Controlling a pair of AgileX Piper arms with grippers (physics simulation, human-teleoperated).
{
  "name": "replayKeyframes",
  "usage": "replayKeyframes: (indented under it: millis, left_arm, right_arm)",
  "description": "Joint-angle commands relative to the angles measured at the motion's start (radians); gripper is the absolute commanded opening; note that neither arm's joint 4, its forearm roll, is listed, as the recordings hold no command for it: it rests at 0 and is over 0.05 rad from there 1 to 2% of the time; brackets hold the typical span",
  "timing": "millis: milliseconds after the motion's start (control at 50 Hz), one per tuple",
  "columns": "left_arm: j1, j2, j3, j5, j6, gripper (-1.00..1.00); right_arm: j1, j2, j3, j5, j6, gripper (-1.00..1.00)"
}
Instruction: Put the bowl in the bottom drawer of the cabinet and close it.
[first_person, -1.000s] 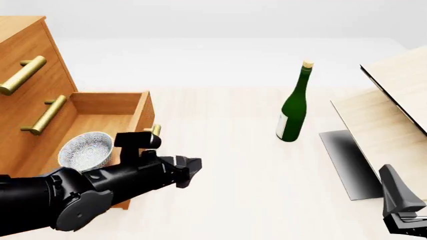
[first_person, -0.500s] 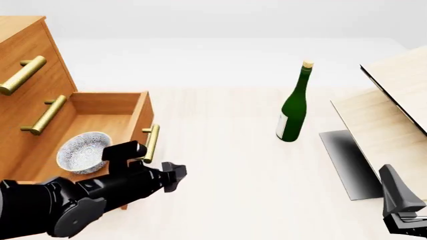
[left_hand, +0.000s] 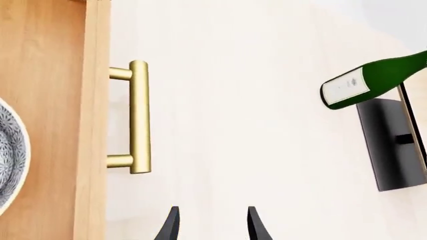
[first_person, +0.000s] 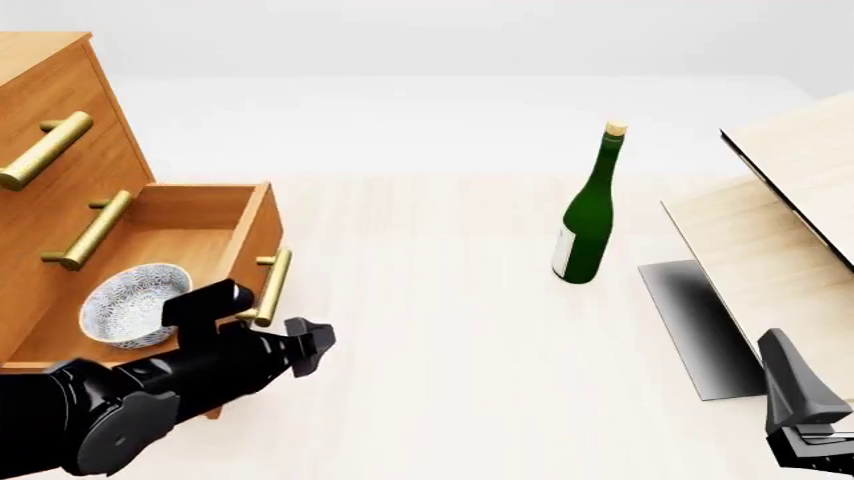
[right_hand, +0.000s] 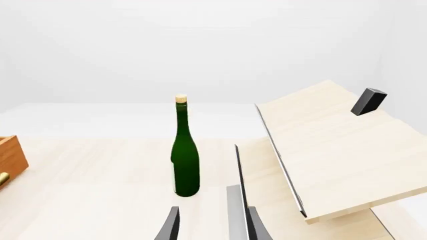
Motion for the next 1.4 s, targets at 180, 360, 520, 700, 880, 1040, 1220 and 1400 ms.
replayKeyframes:
  millis: [180,360,520,700,880,1040,1220,1400]
  left_arm:
    - [0.124,-0.085,0.034,0.065,0.065,1.0]
    - [0.175,-0.134,0.053,0.089,0.079,1.0]
    - [0.202,-0.162,0.059,0.11,0.101,1.0]
    - [0.262,-0.215,0.074,0.144,0.119,1.0]
    - [0.29,-0.237,0.08,0.161,0.128,1.0]
    - [0.312,-0.264,0.083,0.185,0.14,1.0]
    - [0.332,-0.285,0.094,0.19,0.141,1.0]
    - [0.361,-0.306,0.115,0.193,0.137,1.0]
  right_arm:
    - [0.0,0.0,0.0,0.0,0.0,1.0]
    - [0.0,0.0,0.0,0.0,0.0,1.0]
    - [0.0,0.0,0.0,0.0,0.0,1.0]
    - [0.0,0.0,0.0,0.0,0.0,1.0]
    - [0.0,0.0,0.0,0.0,0.0,1.0]
    - [0.0,0.0,0.0,0.0,0.0,1.0]
    - [0.0,0.0,0.0,0.0,0.0,1.0]
    - [0.0,0.0,0.0,0.0,0.0,1.0]
